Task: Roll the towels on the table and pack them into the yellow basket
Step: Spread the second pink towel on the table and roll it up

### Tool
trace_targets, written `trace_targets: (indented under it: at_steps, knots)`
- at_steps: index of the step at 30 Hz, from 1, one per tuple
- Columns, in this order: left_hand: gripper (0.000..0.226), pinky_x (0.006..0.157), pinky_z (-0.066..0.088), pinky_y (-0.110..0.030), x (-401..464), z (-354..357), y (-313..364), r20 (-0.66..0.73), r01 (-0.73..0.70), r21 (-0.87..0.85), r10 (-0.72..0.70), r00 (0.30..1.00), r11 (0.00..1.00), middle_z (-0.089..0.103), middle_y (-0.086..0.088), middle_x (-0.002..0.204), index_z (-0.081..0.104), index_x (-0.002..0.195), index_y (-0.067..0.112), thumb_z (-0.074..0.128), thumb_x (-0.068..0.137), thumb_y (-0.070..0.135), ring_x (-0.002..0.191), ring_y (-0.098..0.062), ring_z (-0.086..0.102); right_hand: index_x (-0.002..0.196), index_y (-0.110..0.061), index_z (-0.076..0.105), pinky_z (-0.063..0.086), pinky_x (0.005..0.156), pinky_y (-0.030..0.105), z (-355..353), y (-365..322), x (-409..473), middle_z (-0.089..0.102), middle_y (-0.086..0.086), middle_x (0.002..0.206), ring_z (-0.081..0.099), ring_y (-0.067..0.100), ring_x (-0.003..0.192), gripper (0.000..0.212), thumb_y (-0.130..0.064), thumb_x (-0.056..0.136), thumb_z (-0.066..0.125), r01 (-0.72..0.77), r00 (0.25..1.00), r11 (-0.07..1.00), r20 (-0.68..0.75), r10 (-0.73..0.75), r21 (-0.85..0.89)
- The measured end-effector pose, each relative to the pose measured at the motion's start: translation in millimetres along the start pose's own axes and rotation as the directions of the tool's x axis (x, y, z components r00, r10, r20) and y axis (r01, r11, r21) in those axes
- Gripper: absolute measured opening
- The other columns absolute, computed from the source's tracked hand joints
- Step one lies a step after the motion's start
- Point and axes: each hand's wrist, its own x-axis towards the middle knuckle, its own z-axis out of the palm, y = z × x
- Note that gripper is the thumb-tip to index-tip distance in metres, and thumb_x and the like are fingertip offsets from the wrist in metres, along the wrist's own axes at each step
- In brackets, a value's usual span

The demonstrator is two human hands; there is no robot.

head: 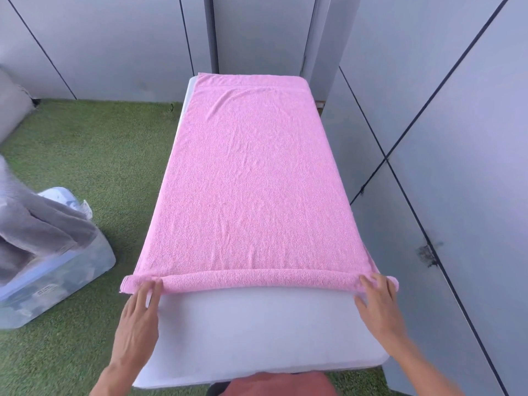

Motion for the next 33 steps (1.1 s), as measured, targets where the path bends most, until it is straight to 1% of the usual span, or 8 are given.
trace_targets:
  at_steps: [7, 12, 15, 18, 21, 24, 29, 33]
  knots:
    - [0.043, 0.055, 0.045, -0.036, 44.8, -22.2, -9.3, 0.107, 0.107, -0.106, -0.096, 0.990, 0.989, 0.057, -0.002, 0.106, 0.060, 0.111, 0.015, 0.053, 0.080, -0.013, 0.098, -0.028, 0.052, 0.102, 0.000, 0.064, 0.043, 0.086, 0.044, -3.8, -3.1, 16.6, 0.049, 0.013, 0.115, 0.029, 0.022, 0.105, 0.019, 0.004, 0.084, 0.062, -0.007, 1.000, 1.000, 0.017, 0.006, 0.029]
    - [0.032, 0.077, 0.052, -0.039, 38.7, -24.9, -37.8, 0.422, 0.121, -0.108, -0.064, 0.904, 0.987, 0.056, 0.006, 0.099, 0.060, 0.103, 0.026, 0.043, 0.091, 0.001, 0.096, -0.019, 0.059, 0.115, -0.011, 0.059, 0.039, 0.096, 0.034, -15.5, 22.2, 11.3, 0.049, 0.000, 0.110, 0.046, 0.024, 0.114, 0.022, -0.017, 0.096, 0.050, 0.118, 0.944, 0.987, 0.321, -0.076, -0.114]
    - [0.028, 0.079, 0.047, -0.026, 45.1, -33.7, -40.6, 0.525, 0.250, -0.211, -0.106, 0.845, 0.945, 0.065, 0.001, 0.107, 0.065, 0.113, 0.018, 0.051, 0.092, 0.005, 0.096, -0.015, 0.061, 0.111, -0.015, 0.064, 0.044, 0.090, 0.025, -29.1, 26.6, 13.9, 0.056, -0.004, 0.104, 0.057, 0.016, 0.106, 0.021, -0.012, 0.090, 0.060, -0.007, 0.899, 0.987, 0.434, -0.063, 0.158]
    - [0.023, 0.073, 0.044, -0.025, 56.6, -37.4, -35.0, 0.413, 0.330, -0.328, -0.180, 0.893, 0.885, 0.064, -0.004, 0.106, 0.066, 0.109, 0.017, 0.059, 0.089, 0.006, 0.093, -0.018, 0.058, 0.102, -0.017, 0.062, 0.040, 0.074, 0.012, -31.9, 17.4, 21.0, 0.062, 0.002, 0.102, 0.059, 0.017, 0.095, 0.029, -0.004, 0.078, 0.074, -0.208, 0.958, 0.887, 0.267, 0.101, 0.413]
    - [0.015, 0.074, 0.041, -0.039, 50.2, -31.6, -23.7, 0.122, 0.205, -0.167, -0.186, 0.975, 0.964, 0.055, -0.006, 0.096, 0.067, 0.090, 0.017, 0.064, 0.083, 0.004, 0.087, -0.027, 0.046, 0.091, -0.008, 0.068, 0.035, 0.075, 0.002, -24.0, 6.5, 16.8, 0.056, 0.015, 0.100, 0.052, 0.016, 0.086, 0.021, 0.002, 0.074, 0.076, -0.160, 0.984, 0.902, -0.006, 0.178, 0.402]
    - [0.016, 0.065, 0.043, -0.041, 24.8, -24.4, -4.4, -0.044, 0.085, -0.100, -0.090, 0.995, 0.991, 0.054, -0.005, 0.087, 0.065, 0.084, 0.010, 0.059, 0.080, -0.005, 0.075, -0.025, 0.042, 0.087, -0.018, 0.074, 0.043, 0.088, 0.031, -15.9, -3.7, -5.5, 0.059, 0.006, 0.098, 0.045, 0.026, 0.094, 0.017, -0.006, 0.075, 0.075, -0.027, 0.983, 0.998, -0.179, 0.036, 0.048]
    - [0.061, 0.081, 0.050, -0.047, -2.6, -9.6, 9.0, -0.005, 0.041, -0.044, -0.042, 0.999, 0.998, 0.052, -0.017, 0.118, 0.052, 0.125, -0.004, 0.069, 0.066, -0.011, 0.104, -0.034, 0.049, 0.122, -0.003, 0.057, 0.044, 0.098, 0.046, 0.2, -1.1, -23.1, 0.047, 0.012, 0.121, 0.040, 0.034, 0.120, 0.052, 0.003, 0.073, 0.073, 0.126, 0.991, 0.992, -0.054, -0.126, 0.000]
    - [0.053, 0.082, 0.054, -0.051, 21.8, -7.9, 2.4, 0.049, 0.094, -0.143, -0.088, 0.995, 0.985, 0.056, -0.011, 0.116, 0.057, 0.120, 0.000, 0.062, 0.071, -0.019, 0.110, -0.033, 0.050, 0.117, -0.001, 0.063, 0.035, 0.103, 0.039, -4.0, -9.0, 8.0, 0.054, 0.016, 0.115, 0.047, 0.035, 0.114, 0.048, 0.018, 0.073, 0.060, 0.036, 0.998, 0.993, 0.039, -0.041, 0.115]
